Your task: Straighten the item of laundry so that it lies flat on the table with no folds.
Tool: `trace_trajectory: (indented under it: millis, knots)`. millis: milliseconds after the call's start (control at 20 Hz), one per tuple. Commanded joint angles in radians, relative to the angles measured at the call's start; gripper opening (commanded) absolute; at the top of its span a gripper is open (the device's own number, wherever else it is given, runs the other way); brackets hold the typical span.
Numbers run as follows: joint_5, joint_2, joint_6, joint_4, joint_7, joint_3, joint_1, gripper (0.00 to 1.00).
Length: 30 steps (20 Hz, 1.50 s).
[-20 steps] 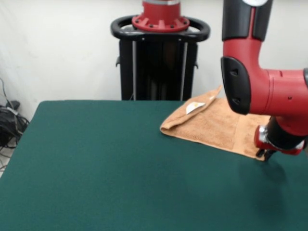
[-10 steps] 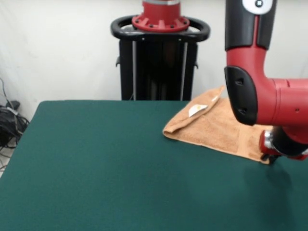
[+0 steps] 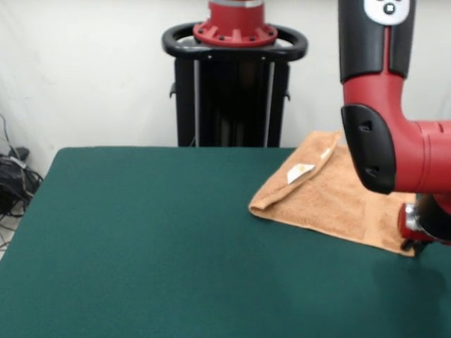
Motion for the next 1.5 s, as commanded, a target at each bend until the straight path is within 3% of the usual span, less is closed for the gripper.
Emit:
trace_trajectory:
  millis: [50,550,1200,1250,1500]
  knots:
    - [0.068,0.06,-0.137,-0.112,0.22,0.117,-0.018,0.0]
    - [0.065,0.083,-0.072,-0.185,0.287,0.072,0.004,0.0]
    - [0.068,0.092,-0.085,-0.19,0.305,0.066,0.005,0.0]
    - [0.069,0.087,-0.101,-0.179,0.304,0.066,0.007,1.0]
    - [0.074,0.071,-0.169,-0.137,0.31,0.062,0.017,1.0]
